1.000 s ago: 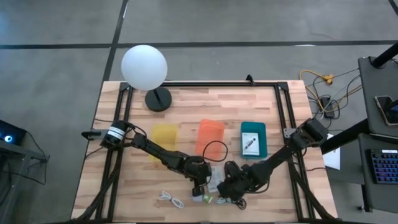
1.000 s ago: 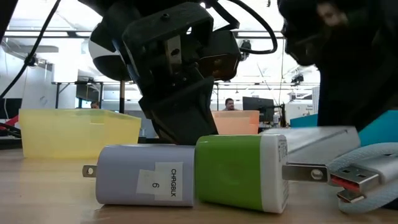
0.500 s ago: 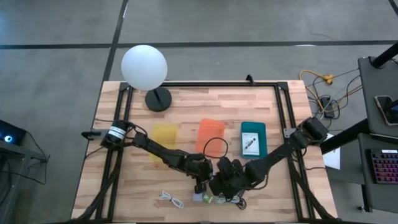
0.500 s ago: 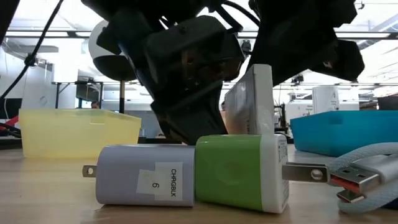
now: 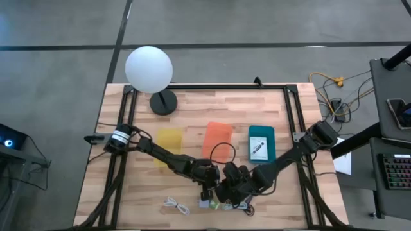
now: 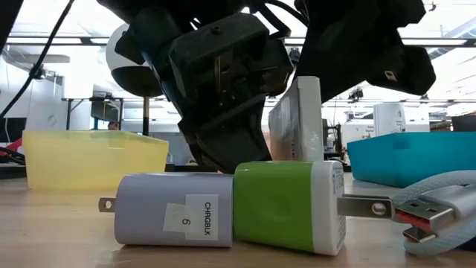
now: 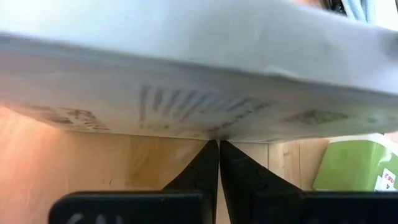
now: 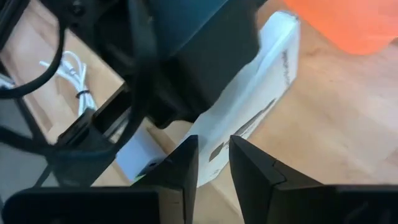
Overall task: Pick and place items into bin
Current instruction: Put the card reader box into the blue bin
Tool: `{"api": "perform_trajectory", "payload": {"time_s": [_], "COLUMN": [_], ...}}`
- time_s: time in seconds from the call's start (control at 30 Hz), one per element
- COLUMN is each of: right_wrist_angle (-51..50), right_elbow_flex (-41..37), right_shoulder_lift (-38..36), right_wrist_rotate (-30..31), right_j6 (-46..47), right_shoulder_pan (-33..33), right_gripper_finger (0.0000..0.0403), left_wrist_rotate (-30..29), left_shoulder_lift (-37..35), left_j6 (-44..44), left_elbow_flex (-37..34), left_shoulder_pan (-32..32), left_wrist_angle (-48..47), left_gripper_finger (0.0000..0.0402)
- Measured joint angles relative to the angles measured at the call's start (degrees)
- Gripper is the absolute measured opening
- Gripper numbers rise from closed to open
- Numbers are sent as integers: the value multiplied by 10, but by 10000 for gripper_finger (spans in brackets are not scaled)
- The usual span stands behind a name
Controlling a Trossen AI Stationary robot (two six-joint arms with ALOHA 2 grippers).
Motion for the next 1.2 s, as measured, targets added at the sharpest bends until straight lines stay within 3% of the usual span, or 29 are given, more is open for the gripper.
{"api": "perform_trajectory", "payload": {"time_s": [0.4, 0.6, 0.87, 1.2], "right_wrist_angle": [5, 3, 17, -26], "right_elbow_flex": [0, -9, -15, -6], "right_shoulder_lift": [0, 7, 34, 26], "right_wrist_rotate": [-11, -16, -34, -23], "right_j6": [34, 53, 76, 93], "right_shoulder_pan": [0, 0, 1, 23], "right_gripper_finger": [194, 216, 190, 66], "left_wrist_rotate": [2, 2, -10, -42], "left_shoulder_lift": [0, 0, -2, -18], "left_j6": [0, 0, 1, 0], "left_elbow_flex": [-2, -2, -1, -3], "left_shoulder_pan": [0, 0, 0, -1], "left_wrist_angle": [8, 9, 12, -6], "left_gripper_finger": [0, 0, 0, 0]}}
